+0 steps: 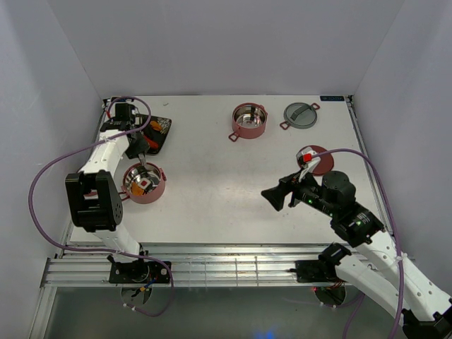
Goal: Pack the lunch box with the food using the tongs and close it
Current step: Pick up the fake food from the plate.
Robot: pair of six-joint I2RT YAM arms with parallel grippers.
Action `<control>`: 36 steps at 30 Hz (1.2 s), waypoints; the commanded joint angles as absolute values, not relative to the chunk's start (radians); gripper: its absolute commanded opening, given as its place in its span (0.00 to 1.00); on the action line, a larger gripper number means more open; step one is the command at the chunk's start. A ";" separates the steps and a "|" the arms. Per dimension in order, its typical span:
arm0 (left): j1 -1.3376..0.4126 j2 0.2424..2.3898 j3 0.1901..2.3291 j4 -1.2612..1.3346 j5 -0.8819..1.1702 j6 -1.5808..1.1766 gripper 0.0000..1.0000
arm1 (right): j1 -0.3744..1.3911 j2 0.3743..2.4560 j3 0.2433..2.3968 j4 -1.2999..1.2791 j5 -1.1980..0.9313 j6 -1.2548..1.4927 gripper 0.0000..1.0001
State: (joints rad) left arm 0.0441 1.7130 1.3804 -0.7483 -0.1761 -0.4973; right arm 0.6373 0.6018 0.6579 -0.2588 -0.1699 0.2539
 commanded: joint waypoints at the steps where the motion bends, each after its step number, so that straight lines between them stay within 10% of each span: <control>1: 0.048 1.680 1.402 -0.756 -0.193 -0.492 0.44 | 0.643 0.589 0.672 -0.225 -0.160 0.250 0.90; 36: 0.048 1.505 1.456 -0.819 -0.074 -0.445 0.22 | 0.643 0.601 0.673 -0.224 -0.146 0.250 0.90</control>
